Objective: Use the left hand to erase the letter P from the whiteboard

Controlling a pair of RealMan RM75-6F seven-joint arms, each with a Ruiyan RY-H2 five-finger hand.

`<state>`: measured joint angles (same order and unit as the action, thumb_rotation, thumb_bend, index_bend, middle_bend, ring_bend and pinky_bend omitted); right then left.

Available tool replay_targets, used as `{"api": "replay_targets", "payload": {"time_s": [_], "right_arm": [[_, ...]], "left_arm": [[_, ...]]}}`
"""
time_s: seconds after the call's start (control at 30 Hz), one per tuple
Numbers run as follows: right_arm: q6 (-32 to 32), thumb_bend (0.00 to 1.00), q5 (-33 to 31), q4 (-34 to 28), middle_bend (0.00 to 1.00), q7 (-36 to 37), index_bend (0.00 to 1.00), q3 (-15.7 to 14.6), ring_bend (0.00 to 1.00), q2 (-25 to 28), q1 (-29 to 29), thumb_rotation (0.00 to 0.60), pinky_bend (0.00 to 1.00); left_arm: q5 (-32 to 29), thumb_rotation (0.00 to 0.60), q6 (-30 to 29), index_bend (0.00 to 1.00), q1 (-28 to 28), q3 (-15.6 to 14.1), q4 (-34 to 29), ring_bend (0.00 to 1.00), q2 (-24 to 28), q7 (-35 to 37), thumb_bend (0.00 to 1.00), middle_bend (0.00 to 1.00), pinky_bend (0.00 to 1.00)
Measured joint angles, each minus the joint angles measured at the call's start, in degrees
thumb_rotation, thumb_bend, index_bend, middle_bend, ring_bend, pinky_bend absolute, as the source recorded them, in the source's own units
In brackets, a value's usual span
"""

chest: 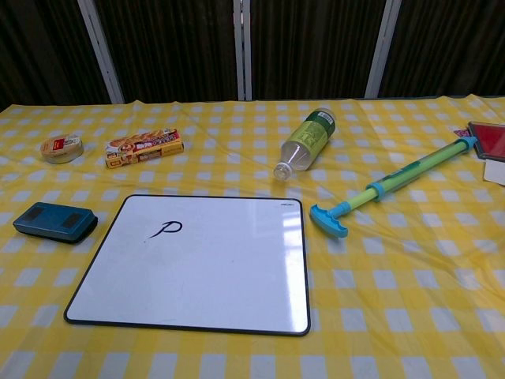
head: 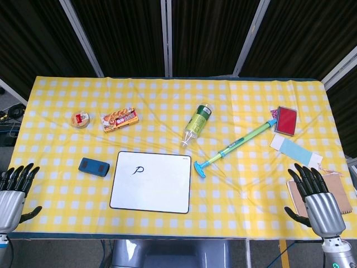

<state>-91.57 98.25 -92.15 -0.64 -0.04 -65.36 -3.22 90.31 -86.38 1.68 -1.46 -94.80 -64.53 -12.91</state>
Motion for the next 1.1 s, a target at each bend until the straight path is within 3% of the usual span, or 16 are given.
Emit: {"api": "replay_targets", "payload": {"time_s": [0.63, 0.97, 1.1], "right_arm": [[0.63, 0.05, -0.43, -0.42, 0.0, 0.49, 0.0, -0.06, 0.0, 0.15, -0.14, 0.6, 0.0], [0.69, 0.05, -0.49, -0.09, 0.0, 1.62, 0.02, -0.18, 0.0, 0.39, -0.13, 0.6, 0.0], [0.9, 0.06, -0.85, 0.07, 0.0, 2.47, 0.02, -0.18, 0.0, 0.6, -0.14, 0.6, 0.0]], "left_arm": [[-1.33, 0.6, 3.87, 0.0, 2.04, 0.31, -1.13, 0.0, -0.05, -1.59, 0.14, 0.0, 0.0], [-7.09, 0.6, 17.44, 0.08, 10.56, 3.5, -1.7, 0.0, -1.62, -8.68, 0.2, 0.0, 0.1], [-12.04, 0.6, 23.7, 0.13, 15.15, 5.38, -0.68, 0.01, -4.04, -13.43, 0.23, 0.0, 0.13]]}}
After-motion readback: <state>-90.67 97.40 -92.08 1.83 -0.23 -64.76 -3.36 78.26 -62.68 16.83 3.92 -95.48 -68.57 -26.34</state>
